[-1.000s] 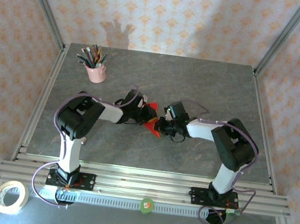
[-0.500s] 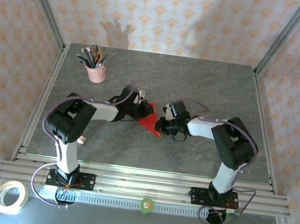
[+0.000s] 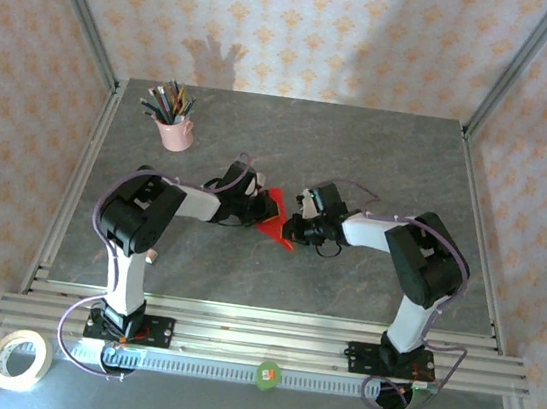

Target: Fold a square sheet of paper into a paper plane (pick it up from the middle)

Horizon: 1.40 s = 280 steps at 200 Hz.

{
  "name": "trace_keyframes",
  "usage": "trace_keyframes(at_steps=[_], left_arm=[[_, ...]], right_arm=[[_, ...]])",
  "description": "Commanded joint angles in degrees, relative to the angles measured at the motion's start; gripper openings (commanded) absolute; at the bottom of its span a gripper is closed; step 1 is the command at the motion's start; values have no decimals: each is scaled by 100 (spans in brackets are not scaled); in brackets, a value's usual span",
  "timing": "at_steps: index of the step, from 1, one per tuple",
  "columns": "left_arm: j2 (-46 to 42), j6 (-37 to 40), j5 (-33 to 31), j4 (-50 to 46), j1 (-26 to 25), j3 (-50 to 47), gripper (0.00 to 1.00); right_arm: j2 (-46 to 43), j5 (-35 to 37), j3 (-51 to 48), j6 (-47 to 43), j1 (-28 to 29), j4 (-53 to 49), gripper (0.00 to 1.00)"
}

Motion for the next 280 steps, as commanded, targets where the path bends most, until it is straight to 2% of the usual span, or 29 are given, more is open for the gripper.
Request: trace_keyframes(at_steps=[1, 32, 67, 136, 185, 244, 280], left_arm=[[165, 200, -218, -475, -24, 233, 11], [231, 304, -794, -1248, -47, 407, 11], [421, 486, -1162, -1928, -122, 658, 10], [565, 539, -1584, -2445, -169, 863, 9], [601, 573, -1789, -2619, -178, 815, 9], [570, 600, -1798, -2605, -173, 666, 9], [482, 626, -1703, -2459, -178, 612, 9]], right_arm=[[129, 178, -65, -20, -39, -333, 8], [-140, 29, 205, 166, -28, -178, 8], [-80, 341, 602, 347, 48, -201, 8], [423, 772, 733, 366, 174, -472, 3], [268, 688, 322, 262, 179, -706, 3], [-651, 712, -658, 263, 165, -1085, 3], [-1168, 738, -1194, 368, 119, -813, 4]])
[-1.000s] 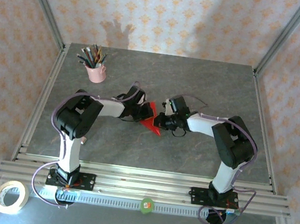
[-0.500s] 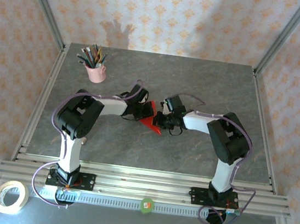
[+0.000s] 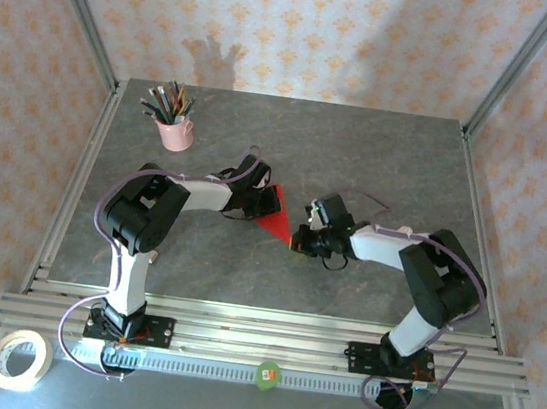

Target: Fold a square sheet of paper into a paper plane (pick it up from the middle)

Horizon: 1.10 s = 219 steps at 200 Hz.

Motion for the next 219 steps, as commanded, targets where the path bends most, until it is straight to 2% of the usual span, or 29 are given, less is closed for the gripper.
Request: trace_keyframes(at_steps=[1, 35, 108, 177, 219], left_arm=[[288, 183, -631, -830, 24, -367, 9], [271, 165, -488, -668, 25, -391, 9], [216, 147, -295, -524, 15, -347, 9], [-55, 322, -24, -134, 45, -365, 10], [-94, 666, 18, 129, 307, -368, 14]], right_arm=[[-270, 104, -353, 50, -21, -531, 4], [-815, 104, -14, 216, -21, 166, 9], [702, 255, 994, 220, -12, 397, 5], [1027, 600, 709, -1, -10, -67, 4], [1046, 811, 593, -160, -18, -334, 4]])
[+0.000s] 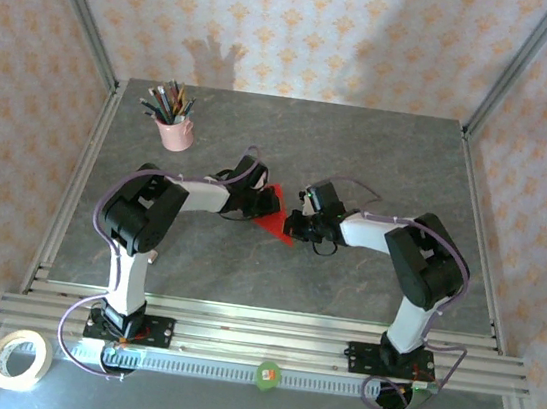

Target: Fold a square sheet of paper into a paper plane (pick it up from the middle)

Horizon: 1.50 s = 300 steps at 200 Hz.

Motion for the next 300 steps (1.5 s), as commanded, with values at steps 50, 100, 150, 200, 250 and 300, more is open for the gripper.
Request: trace_keyframes(at_steps=[50, 100, 150, 200, 250, 300], left_arm=[[177, 753, -131, -42, 645, 103, 20], [373, 1245, -342, 205, 1026, 164, 22], [590, 1456, -537, 266, 1293, 394, 22], [481, 1632, -642, -116, 1442, 761, 24], [-103, 1426, -544, -115, 1439, 734, 26], [-1333, 602, -270, 723, 1360, -478, 42]], right_arm=[[205, 759, -394, -468, -81, -937, 4], [170, 663, -600, -501, -177, -878, 4], [86, 627, -652, -449, -220, -807, 4], [-8, 546, -667, -394, -225, -748, 4], [-416, 84, -464, -29, -229, -129, 10], [-862, 125, -307, 466, -314, 1207, 33]])
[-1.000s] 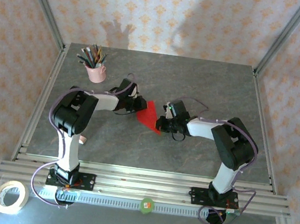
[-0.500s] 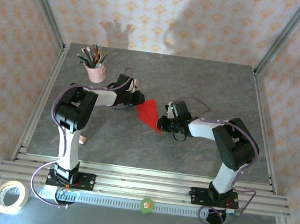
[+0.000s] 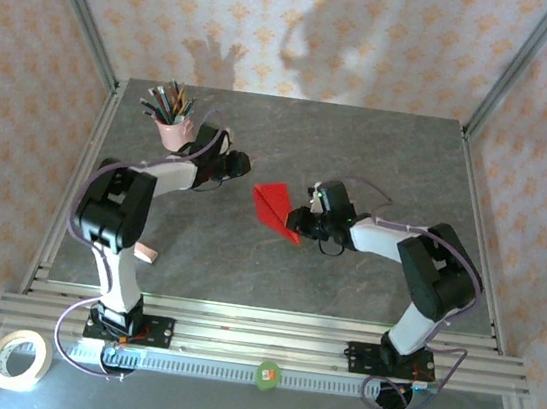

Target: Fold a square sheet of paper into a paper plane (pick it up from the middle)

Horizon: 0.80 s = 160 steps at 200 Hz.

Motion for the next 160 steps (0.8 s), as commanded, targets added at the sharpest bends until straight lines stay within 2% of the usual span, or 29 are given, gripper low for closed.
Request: trace_keyframes(at_steps=[1, 18, 44, 67, 82, 112, 142, 160], left_arm=[[-604, -502, 146, 568, -65, -548, 43], [-934, -779, 275, 992, -65, -1036, 50], [-1428, -969, 129, 1262, -65, -1617, 62], [-1698, -1124, 106, 1439, -56, -1953, 75], [-1768, -1109, 166, 1530, -61, -2060, 84], [-1819, -951, 227, 1506, -56, -2097, 94], [-1835, -924, 299, 1628, -56, -2203, 99], [-1797, -915, 327, 1561, -53, -2183, 99]], right_arm=[[-223, 153, 77, 253, -111, 678, 33], [-132, 116, 1, 129, -207, 914, 40], [152, -151, 64, -197, -397, 1135, 47], [627, -648, 550, -599, -494, 850, 47], [862, -839, 753, -793, -494, 780, 45], [1167, -1051, 982, -1028, -494, 727, 40], [1379, -1144, 1176, -1167, -489, 599, 30], [1439, -1163, 1250, -1188, -494, 598, 21]])
